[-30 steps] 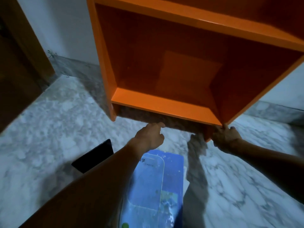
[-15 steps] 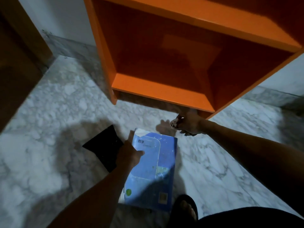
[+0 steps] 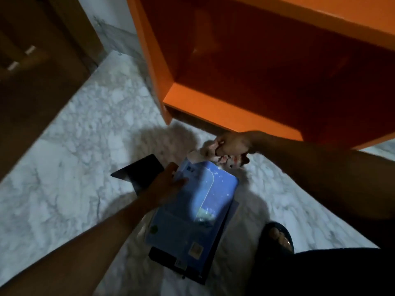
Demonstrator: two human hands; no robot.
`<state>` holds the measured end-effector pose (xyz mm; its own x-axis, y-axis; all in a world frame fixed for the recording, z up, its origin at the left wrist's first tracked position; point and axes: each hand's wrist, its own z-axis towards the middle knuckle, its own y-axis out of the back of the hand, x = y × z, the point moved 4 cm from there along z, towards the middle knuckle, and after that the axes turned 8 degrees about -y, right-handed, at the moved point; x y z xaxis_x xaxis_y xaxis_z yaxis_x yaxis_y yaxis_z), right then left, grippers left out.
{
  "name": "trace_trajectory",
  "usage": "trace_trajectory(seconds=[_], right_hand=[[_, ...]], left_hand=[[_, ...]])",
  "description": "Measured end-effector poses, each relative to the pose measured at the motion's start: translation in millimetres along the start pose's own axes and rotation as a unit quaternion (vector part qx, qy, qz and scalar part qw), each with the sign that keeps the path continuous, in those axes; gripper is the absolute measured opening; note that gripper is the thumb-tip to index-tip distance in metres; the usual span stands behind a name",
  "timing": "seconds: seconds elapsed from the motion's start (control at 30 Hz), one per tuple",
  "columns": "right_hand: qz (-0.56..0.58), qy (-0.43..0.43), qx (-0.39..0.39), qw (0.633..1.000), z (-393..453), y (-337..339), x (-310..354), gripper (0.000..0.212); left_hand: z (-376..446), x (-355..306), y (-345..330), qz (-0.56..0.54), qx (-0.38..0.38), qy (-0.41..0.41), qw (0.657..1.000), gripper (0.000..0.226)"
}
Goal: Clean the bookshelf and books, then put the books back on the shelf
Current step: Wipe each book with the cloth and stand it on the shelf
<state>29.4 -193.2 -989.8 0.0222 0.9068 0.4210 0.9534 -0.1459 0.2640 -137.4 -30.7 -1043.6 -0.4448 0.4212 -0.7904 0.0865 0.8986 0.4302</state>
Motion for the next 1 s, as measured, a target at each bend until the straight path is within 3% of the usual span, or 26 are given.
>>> trace_trajectory(seconds=[0.13, 0.27, 0.33, 0.43, 0.5, 0.63, 0.87, 1.0], right_hand=[[-0.023, 0.003, 0.082, 0.996, 19.0, 7.4, 32.5, 0.026], [-0.023, 0.04, 0.084, 0.995, 38.1, -1.4, 49.6, 0.043], [-0.008, 0.045, 0.078, 0.996, 33.3, -3.7, 54.9, 0.04], [0.011, 0.065, -0.008, 0.998, 27.1, 2.4, 58.2, 0.027], [0.023, 0.068, -0.045, 0.996, 25.1, 6.8, 55.6, 0.019], [0.013, 0.056, -0.04, 0.998, 21.8, 5.0, 42.6, 0.019], [-0.02, 0.058, -0.035, 0.998, -2.2, -5.4, 40.0, 0.019], [-0.071, 0.064, -0.063, 0.993, -17.9, -3.6, 40.9, 0.017]], left_hand=[[0.9, 12.3, 3.7, -0.017, -0.017, -0.009, 1.0, 0.022], [-6.3, 21.1, -1.4, -0.065, -0.062, -0.035, 0.995, 0.034], [-11.3, 19.7, -6.9, -0.059, -0.074, -0.048, 0.994, 0.028], [-19.8, 15.9, -11.0, -0.07, -0.074, -0.066, 0.993, 0.01], [-22.0, 12.5, -10.0, -0.07, -0.08, -0.082, 0.991, 0.017], [-24.7, 8.5, -12.1, -0.104, -0.08, -0.087, 0.988, 0.009], [-41.7, 8.9, -19.7, -0.147, -0.024, -0.067, 0.987, 0.034], [-53.9, 4.9, -21.1, -0.189, -0.065, -0.064, 0.978, 0.035]])
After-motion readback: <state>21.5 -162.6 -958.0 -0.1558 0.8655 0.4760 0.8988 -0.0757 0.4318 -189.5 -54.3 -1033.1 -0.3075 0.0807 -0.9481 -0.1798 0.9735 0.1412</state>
